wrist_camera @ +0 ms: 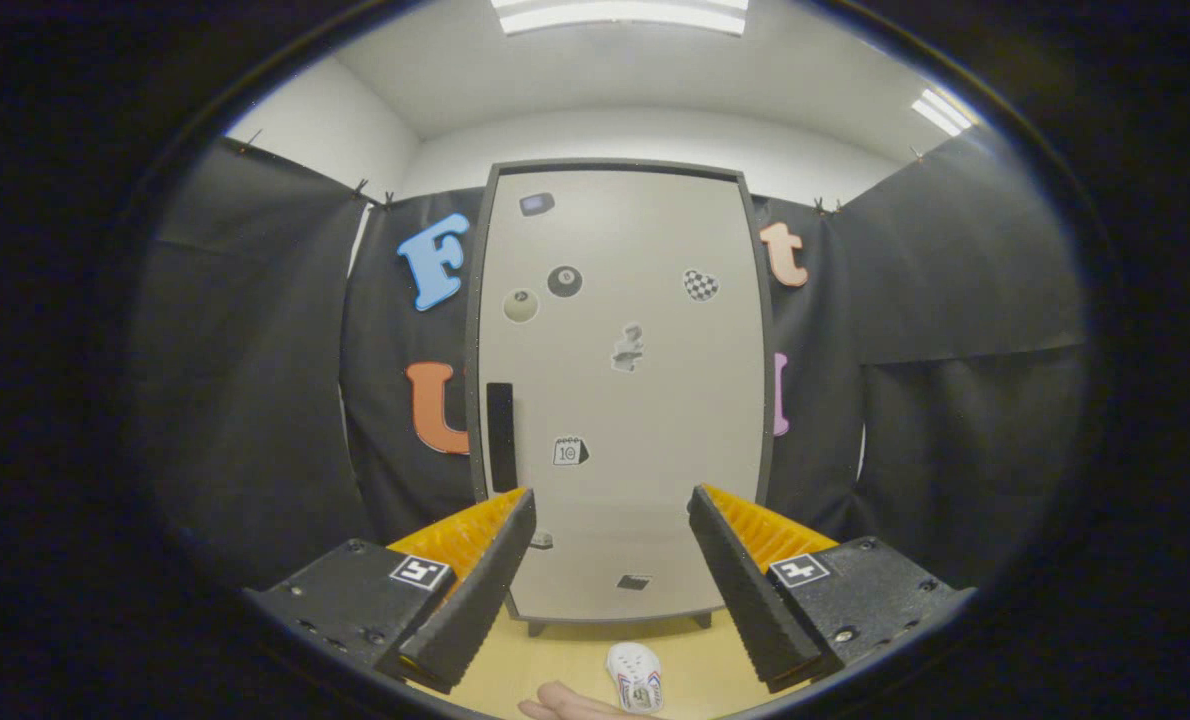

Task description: Open the shoe cabinet door, grab the shoes and put them into the shoe cabinet, then close the shoe cabinet door.

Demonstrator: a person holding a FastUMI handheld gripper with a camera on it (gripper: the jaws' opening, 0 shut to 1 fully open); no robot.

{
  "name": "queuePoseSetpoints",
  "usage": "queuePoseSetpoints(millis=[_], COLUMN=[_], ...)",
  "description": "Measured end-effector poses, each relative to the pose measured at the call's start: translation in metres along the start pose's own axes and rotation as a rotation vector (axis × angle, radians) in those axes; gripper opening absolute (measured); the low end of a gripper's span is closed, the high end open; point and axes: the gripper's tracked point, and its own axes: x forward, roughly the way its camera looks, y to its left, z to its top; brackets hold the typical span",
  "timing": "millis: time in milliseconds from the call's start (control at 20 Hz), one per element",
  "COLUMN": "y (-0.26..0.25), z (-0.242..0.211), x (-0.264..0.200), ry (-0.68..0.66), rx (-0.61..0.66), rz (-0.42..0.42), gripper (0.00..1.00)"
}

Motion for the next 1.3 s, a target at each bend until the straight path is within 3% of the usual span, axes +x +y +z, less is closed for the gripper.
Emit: queuePoseSetpoints(millis=[350, 650, 750, 950, 1100, 1300], y=[0.054, 0.094, 0.114, 0.122, 0.116, 0.121], z=[0.001, -0.002, -0.007, -0.017, -0.018, -0.019], x=[0.09, 0.145, 0.157, 0.182, 0.196, 0.2], ry=[0.015, 0.027, 0.036, 0.063, 0.07, 0.069], rx=[-0.067, -0.05, -0.052, -0.038, -0.015, 0.055], rz=[0.112, 0.152, 0.199, 0.151, 0.088, 0.079], gripper=[1.0, 1.0, 0.99, 0.94, 0.59, 0.43])
